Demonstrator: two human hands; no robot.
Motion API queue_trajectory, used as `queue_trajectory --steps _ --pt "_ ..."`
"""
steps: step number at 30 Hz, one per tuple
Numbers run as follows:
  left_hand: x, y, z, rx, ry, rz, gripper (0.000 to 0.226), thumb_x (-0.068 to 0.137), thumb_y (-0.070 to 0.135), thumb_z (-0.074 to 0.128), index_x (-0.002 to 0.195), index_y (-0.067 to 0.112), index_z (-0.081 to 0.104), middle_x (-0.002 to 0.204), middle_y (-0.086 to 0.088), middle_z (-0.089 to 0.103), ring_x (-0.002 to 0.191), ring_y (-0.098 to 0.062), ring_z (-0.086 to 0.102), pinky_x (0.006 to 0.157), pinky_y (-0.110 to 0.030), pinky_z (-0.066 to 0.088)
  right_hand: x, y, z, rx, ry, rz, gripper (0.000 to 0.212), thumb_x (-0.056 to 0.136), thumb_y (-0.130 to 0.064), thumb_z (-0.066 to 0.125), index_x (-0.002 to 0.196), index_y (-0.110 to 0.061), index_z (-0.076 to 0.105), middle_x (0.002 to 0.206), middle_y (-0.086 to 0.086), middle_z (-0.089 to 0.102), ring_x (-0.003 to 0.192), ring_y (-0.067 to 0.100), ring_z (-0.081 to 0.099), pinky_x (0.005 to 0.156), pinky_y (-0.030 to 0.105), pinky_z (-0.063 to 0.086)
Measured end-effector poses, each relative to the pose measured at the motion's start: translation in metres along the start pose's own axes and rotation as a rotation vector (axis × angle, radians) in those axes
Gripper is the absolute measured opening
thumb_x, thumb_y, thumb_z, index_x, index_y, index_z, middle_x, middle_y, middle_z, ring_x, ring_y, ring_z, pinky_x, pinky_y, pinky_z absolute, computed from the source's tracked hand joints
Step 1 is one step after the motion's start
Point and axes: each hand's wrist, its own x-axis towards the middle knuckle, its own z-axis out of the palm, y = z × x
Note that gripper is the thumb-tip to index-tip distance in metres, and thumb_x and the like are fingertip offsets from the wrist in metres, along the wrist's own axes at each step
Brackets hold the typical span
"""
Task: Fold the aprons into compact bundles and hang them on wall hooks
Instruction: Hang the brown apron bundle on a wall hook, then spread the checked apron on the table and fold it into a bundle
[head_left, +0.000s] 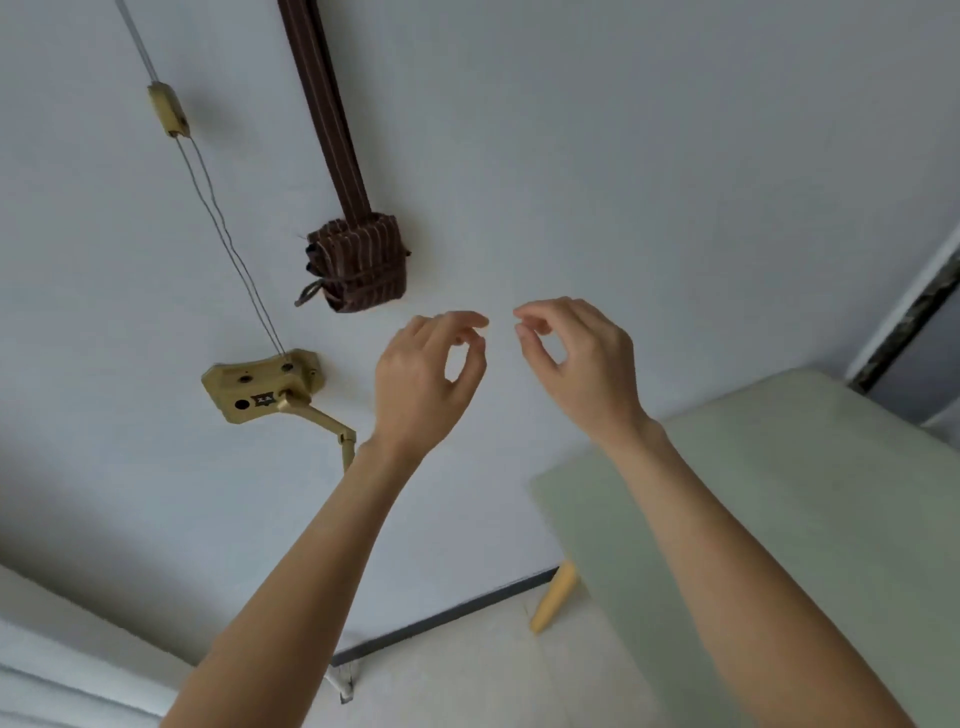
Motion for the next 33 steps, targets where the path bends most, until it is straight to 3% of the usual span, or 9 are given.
queue_trajectory --steps 3,6,9,14,17,20,25,30,33 --pt "-0.047 0.040 0.029 -0.211 -0.334 -0.153 0.021 0.089 0.033 0.047 0.098 0.025 0.064 0.081 0.016 0.068 0.077 -0.001 0.061 0.072 -0.028 0.052 -0.068 0.015 -0.053 -0.066 -0.149 0.131 0.006 0.088 -0.016 0.060 0.088 -0.015 0.066 0.076 -0.006 0.067 0.065 0.010 0.062 0.054 0.029 0.051" --pt "-0.102 0.085 0.061 -0.290 -0.590 -0.206 0.027 0.087 0.041 0.042 0.098 0.029 0.064 0.080 0.020 0.066 0.077 0.000 0.063 0.074 -0.031 0.053 -0.151 0.028 -0.108 -0.135 -0.375 0.336 0.006 0.085 -0.016 0.061 0.088 -0.019 0.065 0.078 -0.008 0.068 0.064 0.011 0.062 0.056 0.031 0.052" --pt "-0.159 0.140 0.095 -0.283 -0.798 -0.237 0.025 0.085 0.040 0.044 0.098 0.031 0.064 0.083 0.020 0.067 0.077 0.000 0.062 0.076 -0.030 0.052 -0.232 0.033 -0.174 -0.163 -0.591 0.588 0.010 0.086 -0.017 0.058 0.092 -0.022 0.065 0.083 -0.009 0.069 0.072 0.013 0.064 0.065 0.034 0.053" --pt "-0.242 0.225 0.143 -0.208 -1.170 -0.313 0.017 0.088 0.027 0.055 0.101 0.031 0.065 0.093 0.012 0.069 0.089 -0.010 0.064 0.082 -0.027 0.048 -0.354 0.031 -0.282 -0.241 -0.761 0.989 0.022 0.087 -0.019 0.053 0.107 -0.021 0.064 0.101 -0.004 0.069 0.094 0.020 0.063 0.077 0.029 0.045" --pt "-0.269 0.271 0.165 -0.206 -1.350 -0.233 0.020 0.089 0.027 0.054 0.106 0.029 0.064 0.100 0.010 0.068 0.094 -0.012 0.064 0.086 -0.028 0.048 -0.404 0.024 -0.339 -0.249 -0.837 1.155 0.032 0.090 -0.023 0.052 0.121 -0.022 0.057 0.113 -0.003 0.063 0.103 0.020 0.059 0.082 0.030 0.043" --pt "-0.279 0.328 0.188 -0.303 -1.373 -0.035 0.019 0.090 0.026 0.054 0.106 0.029 0.064 0.099 0.013 0.068 0.092 -0.007 0.064 0.083 -0.024 0.045 -0.440 0.019 -0.394 -0.205 -0.778 1.253 0.033 0.092 -0.026 0.051 0.125 -0.025 0.051 0.113 -0.004 0.061 0.104 0.016 0.057 0.086 0.033 0.045" --pt "-0.287 0.429 0.222 -0.551 -1.387 0.163 0.016 0.090 0.027 0.055 0.102 0.031 0.064 0.094 0.017 0.067 0.086 0.000 0.063 0.081 -0.026 0.049 -0.470 0.019 -0.483 -0.335 -0.515 1.298 0.030 0.093 -0.018 0.054 0.122 -0.020 0.056 0.111 -0.004 0.063 0.098 0.009 0.054 0.083 0.022 0.042" --pt "-0.311 0.527 0.260 -0.705 -1.536 0.228 0.020 0.085 0.042 0.062 0.102 0.032 0.061 0.093 0.019 0.065 0.085 0.001 0.061 0.082 -0.028 0.052 -0.514 0.023 -0.578 -0.647 -0.376 1.425 0.030 0.087 -0.013 0.058 0.116 -0.016 0.061 0.121 0.004 0.056 0.115 0.024 0.045 0.092 0.026 0.032" --pt "-0.329 0.589 0.275 -0.766 -1.605 0.243 0.036 0.082 0.043 0.067 0.115 0.033 0.055 0.105 0.018 0.060 0.089 0.000 0.056 0.085 -0.024 0.049 -0.541 0.028 -0.627 -0.732 -0.386 1.585 0.047 0.082 -0.018 0.065 0.127 -0.017 0.053 0.143 0.010 0.034 0.131 0.032 0.027 0.108 0.036 0.023"
